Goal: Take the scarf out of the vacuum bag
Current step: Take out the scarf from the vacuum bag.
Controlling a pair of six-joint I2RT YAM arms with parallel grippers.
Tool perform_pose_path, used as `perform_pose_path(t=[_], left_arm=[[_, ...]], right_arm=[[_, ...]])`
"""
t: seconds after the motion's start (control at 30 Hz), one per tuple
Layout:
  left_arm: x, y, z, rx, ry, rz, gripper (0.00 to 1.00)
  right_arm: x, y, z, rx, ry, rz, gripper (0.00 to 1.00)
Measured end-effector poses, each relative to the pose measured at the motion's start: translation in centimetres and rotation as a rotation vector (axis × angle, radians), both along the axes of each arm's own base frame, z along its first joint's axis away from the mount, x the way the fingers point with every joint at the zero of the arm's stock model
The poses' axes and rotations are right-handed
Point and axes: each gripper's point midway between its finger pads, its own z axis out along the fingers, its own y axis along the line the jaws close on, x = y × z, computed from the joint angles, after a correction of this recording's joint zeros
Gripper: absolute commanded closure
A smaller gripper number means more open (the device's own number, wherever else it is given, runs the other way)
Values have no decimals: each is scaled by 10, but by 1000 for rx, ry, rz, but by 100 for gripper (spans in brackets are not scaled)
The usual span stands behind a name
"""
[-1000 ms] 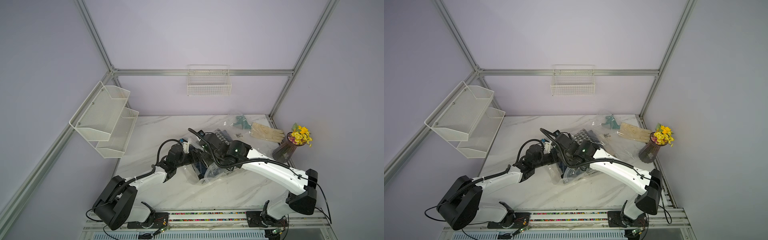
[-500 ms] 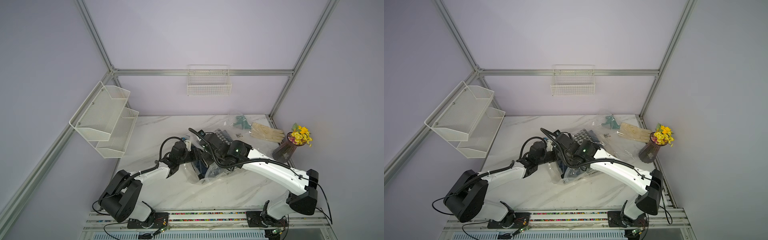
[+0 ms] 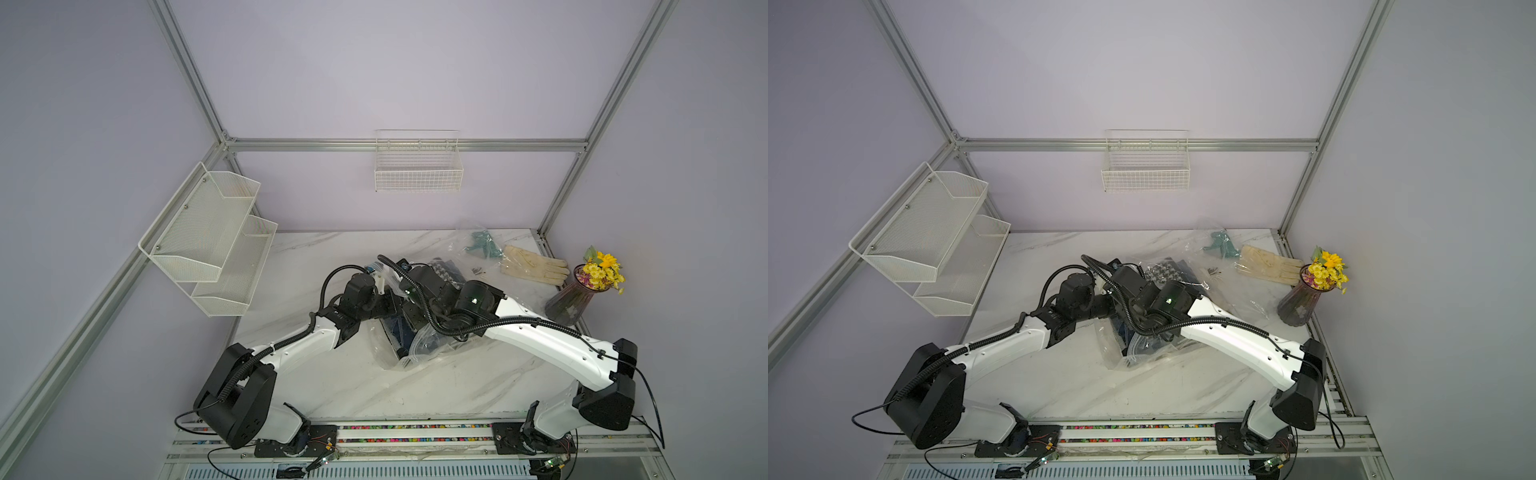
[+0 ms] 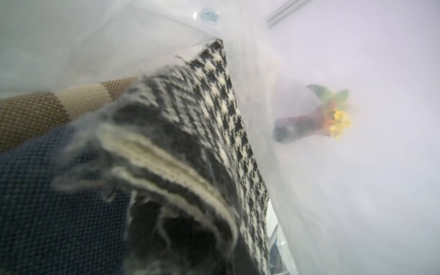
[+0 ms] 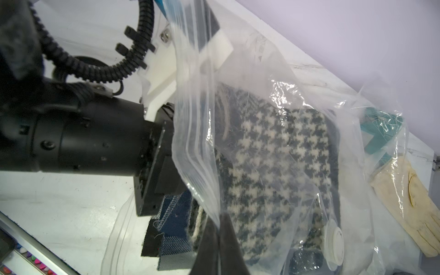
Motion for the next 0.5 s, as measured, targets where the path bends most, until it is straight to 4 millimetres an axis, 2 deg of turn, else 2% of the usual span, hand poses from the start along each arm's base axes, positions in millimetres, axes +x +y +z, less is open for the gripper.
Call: perform_pose_path(t=[0.2,0.5], left_arm=[[-6,2,5,-4,10,-8,90],[-18,9,21,-7,4,-10,90]], right_arm=[[3,-2,3,-2,-15,-15,100],[15,-6,11,9,-32,-52,100]])
